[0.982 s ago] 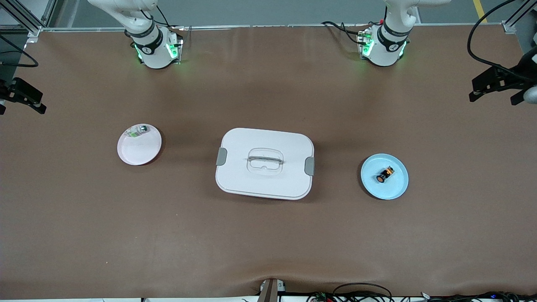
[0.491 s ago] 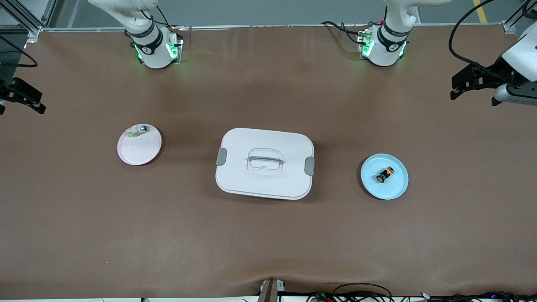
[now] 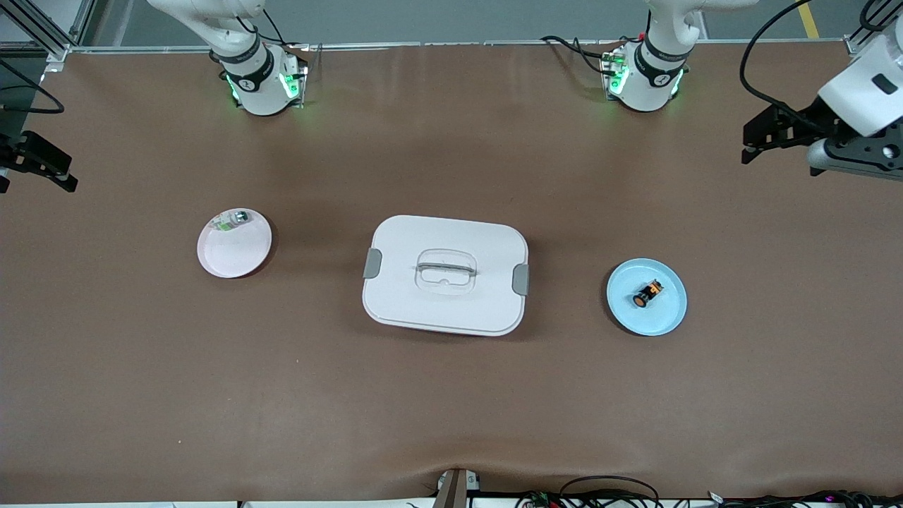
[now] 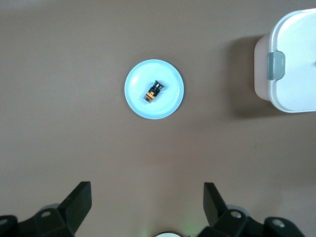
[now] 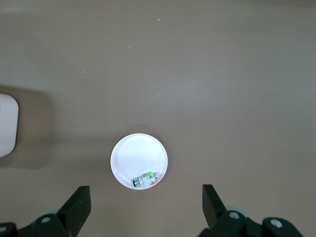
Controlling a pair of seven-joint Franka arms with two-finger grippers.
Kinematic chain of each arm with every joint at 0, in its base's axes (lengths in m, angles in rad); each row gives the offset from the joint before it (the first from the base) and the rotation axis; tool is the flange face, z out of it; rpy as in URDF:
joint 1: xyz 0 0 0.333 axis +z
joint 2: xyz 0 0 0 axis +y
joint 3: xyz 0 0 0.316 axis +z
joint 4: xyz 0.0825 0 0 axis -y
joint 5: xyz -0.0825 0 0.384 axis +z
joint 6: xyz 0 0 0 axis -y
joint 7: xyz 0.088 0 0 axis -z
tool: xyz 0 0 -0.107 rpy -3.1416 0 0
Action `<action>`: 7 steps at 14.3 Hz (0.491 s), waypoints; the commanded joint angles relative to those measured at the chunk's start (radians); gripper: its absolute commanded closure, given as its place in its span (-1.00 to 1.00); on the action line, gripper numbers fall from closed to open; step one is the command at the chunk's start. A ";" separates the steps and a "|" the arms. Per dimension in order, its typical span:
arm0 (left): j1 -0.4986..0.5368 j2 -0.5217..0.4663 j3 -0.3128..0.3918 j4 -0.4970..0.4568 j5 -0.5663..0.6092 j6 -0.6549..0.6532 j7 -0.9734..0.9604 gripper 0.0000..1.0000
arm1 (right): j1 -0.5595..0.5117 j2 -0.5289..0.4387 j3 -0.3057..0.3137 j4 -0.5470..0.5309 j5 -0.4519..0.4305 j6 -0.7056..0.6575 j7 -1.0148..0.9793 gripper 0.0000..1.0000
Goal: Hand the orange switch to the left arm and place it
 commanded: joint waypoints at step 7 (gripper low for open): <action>0.009 -0.011 -0.003 -0.011 0.014 -0.008 -0.012 -1.00 | -0.014 0.016 0.014 0.027 0.005 -0.014 0.007 -1.00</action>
